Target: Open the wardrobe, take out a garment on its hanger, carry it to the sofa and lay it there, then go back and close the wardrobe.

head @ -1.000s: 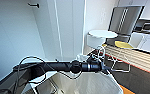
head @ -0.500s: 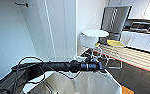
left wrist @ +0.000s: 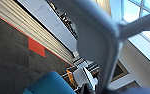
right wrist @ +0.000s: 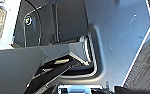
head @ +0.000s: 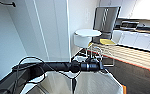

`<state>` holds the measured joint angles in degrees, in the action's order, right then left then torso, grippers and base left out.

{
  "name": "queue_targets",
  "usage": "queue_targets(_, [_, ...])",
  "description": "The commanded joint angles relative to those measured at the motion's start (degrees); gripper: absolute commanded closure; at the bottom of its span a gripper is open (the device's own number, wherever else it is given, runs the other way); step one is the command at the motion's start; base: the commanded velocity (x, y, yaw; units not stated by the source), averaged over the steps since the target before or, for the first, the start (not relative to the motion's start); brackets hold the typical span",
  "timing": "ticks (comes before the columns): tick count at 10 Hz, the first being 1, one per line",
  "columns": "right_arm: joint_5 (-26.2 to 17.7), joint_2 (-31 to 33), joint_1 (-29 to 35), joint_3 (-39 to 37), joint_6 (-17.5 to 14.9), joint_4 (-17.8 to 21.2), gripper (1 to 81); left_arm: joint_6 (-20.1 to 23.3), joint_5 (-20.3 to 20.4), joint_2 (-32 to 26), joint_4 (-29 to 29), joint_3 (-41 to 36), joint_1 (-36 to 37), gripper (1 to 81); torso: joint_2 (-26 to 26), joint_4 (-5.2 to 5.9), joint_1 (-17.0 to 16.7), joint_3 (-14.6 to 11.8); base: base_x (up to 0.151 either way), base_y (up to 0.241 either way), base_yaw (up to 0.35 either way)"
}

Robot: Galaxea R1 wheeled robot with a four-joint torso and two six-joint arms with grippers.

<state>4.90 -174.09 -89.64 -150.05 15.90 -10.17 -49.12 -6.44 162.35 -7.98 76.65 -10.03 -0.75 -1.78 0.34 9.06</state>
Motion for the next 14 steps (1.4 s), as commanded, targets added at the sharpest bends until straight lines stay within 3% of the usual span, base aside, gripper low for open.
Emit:
queue_targets(1, [-3.23,-0.40,1.25,0.47,-0.16,-0.29,1.0,1.04,1.87,0.70,-1.60,-1.42,10.60,81.1,0.00,0.00,0.00,0.00,0.000,0.000,-0.196])
queue_targets(5, [-3.23,-0.40,1.25,0.47,-0.16,-0.38,1.0,1.04,1.95,-2.03,-1.24,-0.71,10.78,81.1,0.00,0.00,0.00,0.00,0.000,0.000,-0.196])
queue_targets(14, [-3.23,-0.40,1.34,0.47,-0.25,-0.46,1.0,1.04,1.87,0.26,-1.60,-2.30,10.78,81.1,0.00,0.00,0.00,0.00,0.000,0.000,-0.196])
